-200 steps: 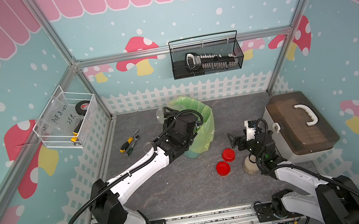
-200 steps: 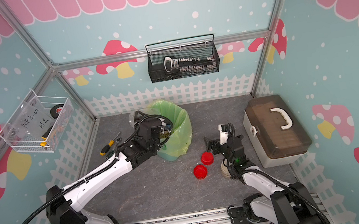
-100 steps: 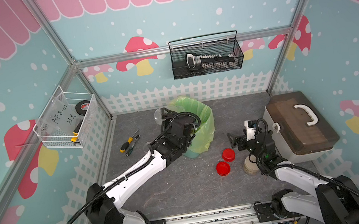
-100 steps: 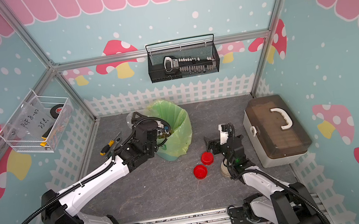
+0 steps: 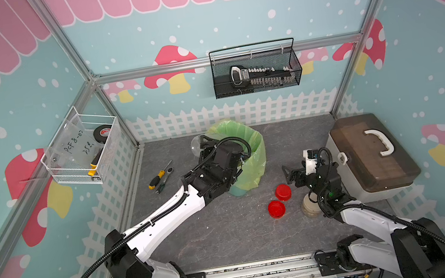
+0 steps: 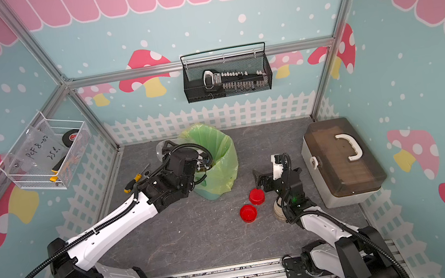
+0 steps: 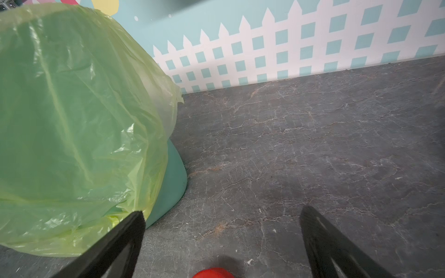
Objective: Empty moldy peanuts from jars
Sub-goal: Pour the moldy peanuts from the jar into the trash bin.
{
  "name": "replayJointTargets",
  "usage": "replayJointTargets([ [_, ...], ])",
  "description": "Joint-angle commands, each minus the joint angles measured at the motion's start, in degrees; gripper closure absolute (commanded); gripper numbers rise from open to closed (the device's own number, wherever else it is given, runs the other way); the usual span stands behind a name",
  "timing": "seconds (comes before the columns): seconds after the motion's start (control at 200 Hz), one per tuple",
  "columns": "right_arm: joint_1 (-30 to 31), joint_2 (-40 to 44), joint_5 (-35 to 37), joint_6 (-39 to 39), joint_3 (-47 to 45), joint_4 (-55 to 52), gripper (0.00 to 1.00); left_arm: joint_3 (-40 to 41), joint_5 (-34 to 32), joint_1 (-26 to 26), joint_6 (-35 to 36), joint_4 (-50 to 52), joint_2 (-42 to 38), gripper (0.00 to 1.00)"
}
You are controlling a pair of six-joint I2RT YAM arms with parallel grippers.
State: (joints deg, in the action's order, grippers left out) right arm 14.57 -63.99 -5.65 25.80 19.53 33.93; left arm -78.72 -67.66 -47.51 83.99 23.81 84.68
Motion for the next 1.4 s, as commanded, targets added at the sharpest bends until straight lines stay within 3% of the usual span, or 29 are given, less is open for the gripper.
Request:
replayJointTargets([
  [0.0,-0.4,0.8,-0.1,0.4,-0.8,1.6,0.01,-1.7,0.6,-0.1,-0.9,1.9,1.4,0.73],
  [0.981,-0.4,1.0,0.2,0.6,-1.0,1.6,0.01,-2.7,1.5,1.1,-0.7,0.5,2.2,0.73],
  [1.256,-0.4,1.2,0.3,0.6,-1.2,1.6,0.01,-7.5,4.7,0.7,-9.3,6.4,2.8,0.73],
  [1.396,-0.4,1.0,0.1,0.6,-1.1,1.6,0.01,-12.7,8.8,0.7,-17.9,13.5,3.2,0.73],
])
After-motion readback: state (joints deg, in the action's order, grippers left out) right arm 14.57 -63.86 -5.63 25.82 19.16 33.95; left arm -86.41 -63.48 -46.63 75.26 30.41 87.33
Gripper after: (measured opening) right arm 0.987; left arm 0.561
